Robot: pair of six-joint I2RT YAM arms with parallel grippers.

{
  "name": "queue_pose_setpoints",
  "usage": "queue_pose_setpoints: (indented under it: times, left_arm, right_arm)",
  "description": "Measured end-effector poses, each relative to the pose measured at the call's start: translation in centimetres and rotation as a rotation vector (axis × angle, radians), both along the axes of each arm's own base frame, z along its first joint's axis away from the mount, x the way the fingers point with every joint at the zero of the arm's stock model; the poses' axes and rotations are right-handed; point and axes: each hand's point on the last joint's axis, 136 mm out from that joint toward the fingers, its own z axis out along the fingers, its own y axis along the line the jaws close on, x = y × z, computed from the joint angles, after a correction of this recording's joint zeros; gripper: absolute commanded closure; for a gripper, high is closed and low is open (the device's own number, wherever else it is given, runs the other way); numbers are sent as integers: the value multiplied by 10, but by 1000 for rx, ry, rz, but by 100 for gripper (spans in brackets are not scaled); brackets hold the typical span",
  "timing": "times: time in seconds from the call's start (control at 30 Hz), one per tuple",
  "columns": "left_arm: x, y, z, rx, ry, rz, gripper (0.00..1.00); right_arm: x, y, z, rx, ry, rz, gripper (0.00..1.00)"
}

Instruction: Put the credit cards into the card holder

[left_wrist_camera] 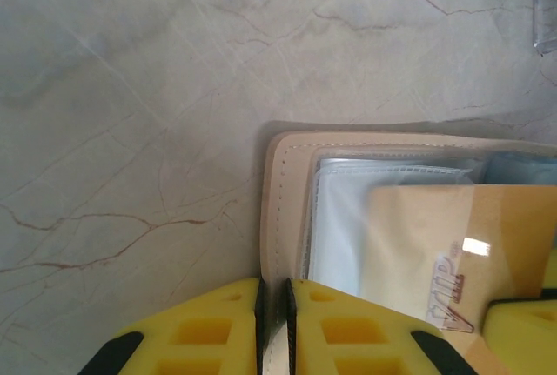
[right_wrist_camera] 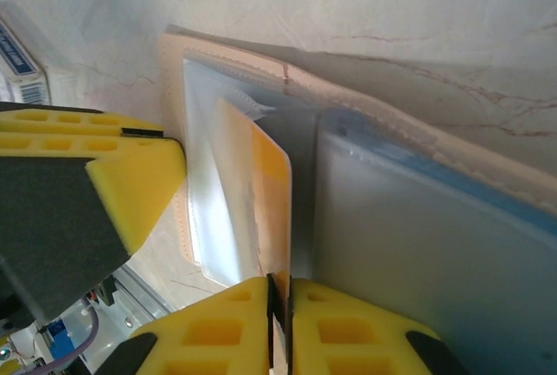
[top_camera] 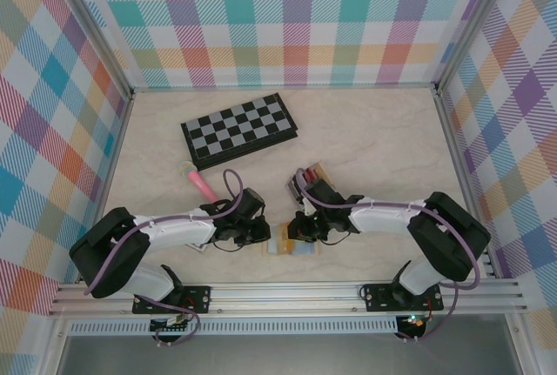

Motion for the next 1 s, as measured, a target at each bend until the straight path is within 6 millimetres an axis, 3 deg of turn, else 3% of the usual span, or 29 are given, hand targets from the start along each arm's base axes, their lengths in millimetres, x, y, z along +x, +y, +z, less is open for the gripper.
queue_pose_setpoints:
  times: [0.17,0.23,0.43,0.67,1.0]
  left_arm:
    - [0,0,0,-1,-1,0,85]
    - [0,0,0,-1,-1,0,85]
    - [0,-1,0,-3,-2,0,85]
    - [0,-1,1,-4,-2,-1,85]
    - [0,-1,0,-14,-5,2,85]
  right_arm:
    - [4,-10,0,-83,-16,-13,71]
    - [3,-17,2,-109,-22,-21,70]
    - [0,-22,2,-129,-15,-25,79]
    - [-5,-13,-5,-146,4,4,88]
    - [-7,5,-8,-119,10,30,89]
